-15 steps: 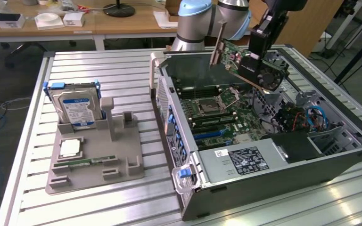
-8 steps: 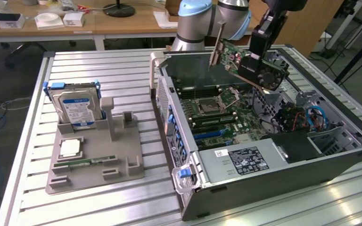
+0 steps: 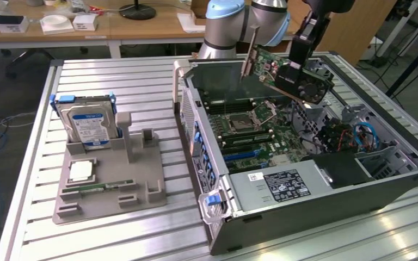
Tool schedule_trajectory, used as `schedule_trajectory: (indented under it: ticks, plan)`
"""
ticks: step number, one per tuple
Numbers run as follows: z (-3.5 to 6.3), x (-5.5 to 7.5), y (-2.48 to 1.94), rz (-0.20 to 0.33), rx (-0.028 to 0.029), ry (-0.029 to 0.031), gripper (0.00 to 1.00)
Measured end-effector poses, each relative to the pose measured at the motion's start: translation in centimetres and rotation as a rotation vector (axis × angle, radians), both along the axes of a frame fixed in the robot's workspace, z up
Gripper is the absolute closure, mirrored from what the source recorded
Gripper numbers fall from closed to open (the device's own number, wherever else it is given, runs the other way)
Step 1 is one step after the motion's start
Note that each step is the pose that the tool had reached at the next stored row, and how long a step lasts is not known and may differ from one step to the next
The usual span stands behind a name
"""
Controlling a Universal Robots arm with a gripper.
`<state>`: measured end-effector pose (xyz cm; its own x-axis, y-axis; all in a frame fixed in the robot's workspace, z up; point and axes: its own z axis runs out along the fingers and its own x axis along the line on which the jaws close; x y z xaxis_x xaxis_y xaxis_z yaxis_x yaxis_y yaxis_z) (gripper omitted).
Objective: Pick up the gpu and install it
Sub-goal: 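Insert the gpu into the slot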
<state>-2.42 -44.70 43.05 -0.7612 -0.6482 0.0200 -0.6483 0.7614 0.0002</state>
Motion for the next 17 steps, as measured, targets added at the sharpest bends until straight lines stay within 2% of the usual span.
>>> schedule_trajectory:
  ticks: [17]
  plan:
    - [0.0, 0.0, 0.0, 0.094, 0.0, 0.0, 0.74]
